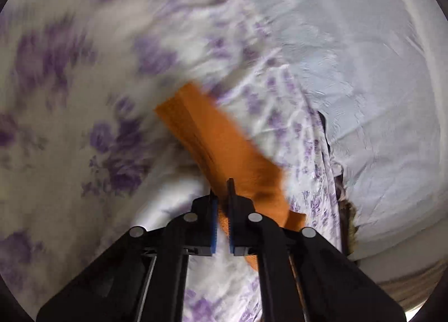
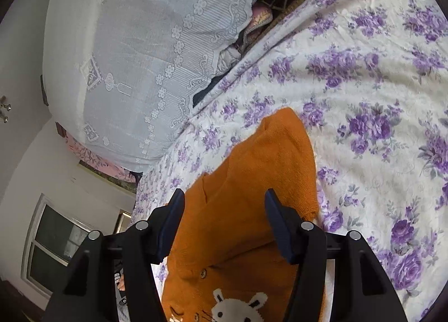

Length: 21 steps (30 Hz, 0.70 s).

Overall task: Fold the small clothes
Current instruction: 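Fold the held sleeve across the cardigan body with the left gripper, release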

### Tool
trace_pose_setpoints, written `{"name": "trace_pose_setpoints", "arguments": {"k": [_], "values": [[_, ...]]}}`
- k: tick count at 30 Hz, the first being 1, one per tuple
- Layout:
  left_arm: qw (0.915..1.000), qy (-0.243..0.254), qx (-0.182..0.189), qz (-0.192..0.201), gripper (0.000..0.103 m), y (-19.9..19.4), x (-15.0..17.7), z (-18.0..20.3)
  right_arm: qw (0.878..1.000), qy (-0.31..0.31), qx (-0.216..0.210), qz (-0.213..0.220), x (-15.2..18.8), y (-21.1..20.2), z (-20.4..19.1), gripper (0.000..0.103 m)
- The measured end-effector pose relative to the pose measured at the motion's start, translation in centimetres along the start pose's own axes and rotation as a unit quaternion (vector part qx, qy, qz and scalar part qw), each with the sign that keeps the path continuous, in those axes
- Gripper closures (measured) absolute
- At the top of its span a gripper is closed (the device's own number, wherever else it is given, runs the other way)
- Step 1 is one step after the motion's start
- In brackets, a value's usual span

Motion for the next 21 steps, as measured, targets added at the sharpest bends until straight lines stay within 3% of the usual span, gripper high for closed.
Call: {"name": "trace_pose_setpoints", "arguments": {"k": [4, 8, 18, 21], "values": [[0.9933, 0.11, -0.015, 0.033, 0.098, -2.2, 1.8, 6.0, 1.0, -0.008, -0.006, 0.001, 0.0, -0.3, -0.9, 0.043], [0.9787, 0.197, -0.043, 0.036, 0.098, -2.4, 4.0, 10.7, 1.0, -0.009, -0.01, -0.002, -0.1, -0.2, -1.2, 0.043], [0.9478, 0.315, -0.048, 0.017, 0.098, -1.2, 9.4, 19.6, 1.0, -0.003, -0.025, 0.004, -0.6, -0.8, -1.5, 0.043], [0.9345, 0.352, -0.052, 0.015, 0.098, -0.1, 11.8, 22.5, 0.999, 0.001, -0.03, 0.01, -0.9, -1.2, -1.4, 0.043]]}}
Point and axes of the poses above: each gripper's, at about its wrist camera, not at the fingertips, and y roughly the way its jaws point, z to its right, x to its underside, the point moved 1 cm from there along y, roughly the way its jaws point, and after that the axes turned 5 degrees about -x, right-handed, at the moved point
